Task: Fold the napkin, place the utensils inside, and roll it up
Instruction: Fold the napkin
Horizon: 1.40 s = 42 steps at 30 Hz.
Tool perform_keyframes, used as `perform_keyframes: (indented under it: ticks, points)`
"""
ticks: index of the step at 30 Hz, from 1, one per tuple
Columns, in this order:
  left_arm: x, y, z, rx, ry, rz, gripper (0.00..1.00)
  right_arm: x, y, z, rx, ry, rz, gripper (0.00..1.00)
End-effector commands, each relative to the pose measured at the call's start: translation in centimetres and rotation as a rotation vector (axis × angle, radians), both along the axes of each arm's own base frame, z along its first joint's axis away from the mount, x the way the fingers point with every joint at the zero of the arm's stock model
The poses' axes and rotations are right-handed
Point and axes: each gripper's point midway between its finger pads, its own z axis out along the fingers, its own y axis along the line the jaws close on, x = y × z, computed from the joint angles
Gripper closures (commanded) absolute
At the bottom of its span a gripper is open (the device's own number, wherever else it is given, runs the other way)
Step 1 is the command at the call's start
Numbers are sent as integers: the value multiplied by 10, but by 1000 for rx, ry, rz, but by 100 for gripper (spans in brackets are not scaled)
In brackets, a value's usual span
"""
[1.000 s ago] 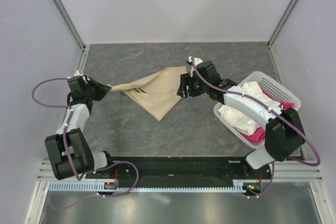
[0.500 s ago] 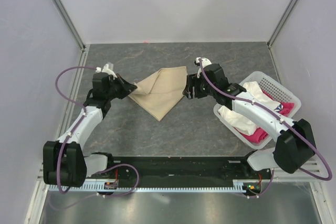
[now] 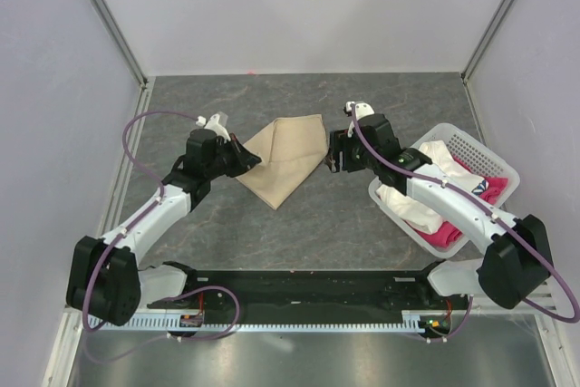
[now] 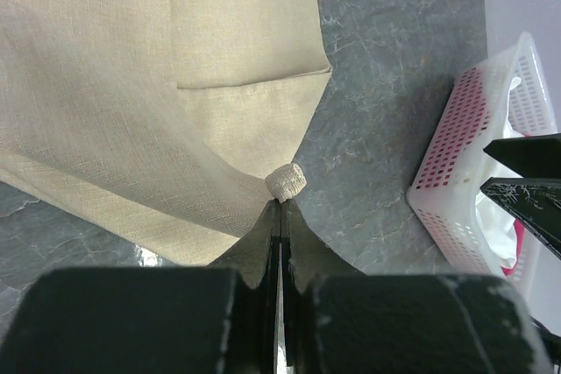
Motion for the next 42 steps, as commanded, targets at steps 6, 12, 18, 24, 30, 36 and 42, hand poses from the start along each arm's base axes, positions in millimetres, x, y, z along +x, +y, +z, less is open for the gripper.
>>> perform_keyframes:
  ticks: [6, 12, 18, 24, 30, 36, 42]
  points:
    - [-17, -16, 9, 43, -103, -86, 98, 3, -1, 33, 52, -56, -28, 28]
    - [-34, -16, -2, 67, -100, -113, 98, -1, -3, 31, 56, -46, -31, 28]
    - [-44, -21, -17, 86, -80, -149, 98, -7, 2, 23, 65, -18, 5, 28]
    - [-48, -30, -27, 96, -73, -165, 98, -10, -2, 15, 52, -8, -3, 28]
    - [-51, -37, -31, 112, -79, -193, 98, -12, -3, 13, 57, -1, -9, 28]
    - [-55, -54, -39, 114, -79, -241, 98, -16, -9, 5, 42, 5, -25, 28]
    - [-58, -61, -49, 132, -65, -258, 98, -17, -11, 6, 41, 3, -32, 28]
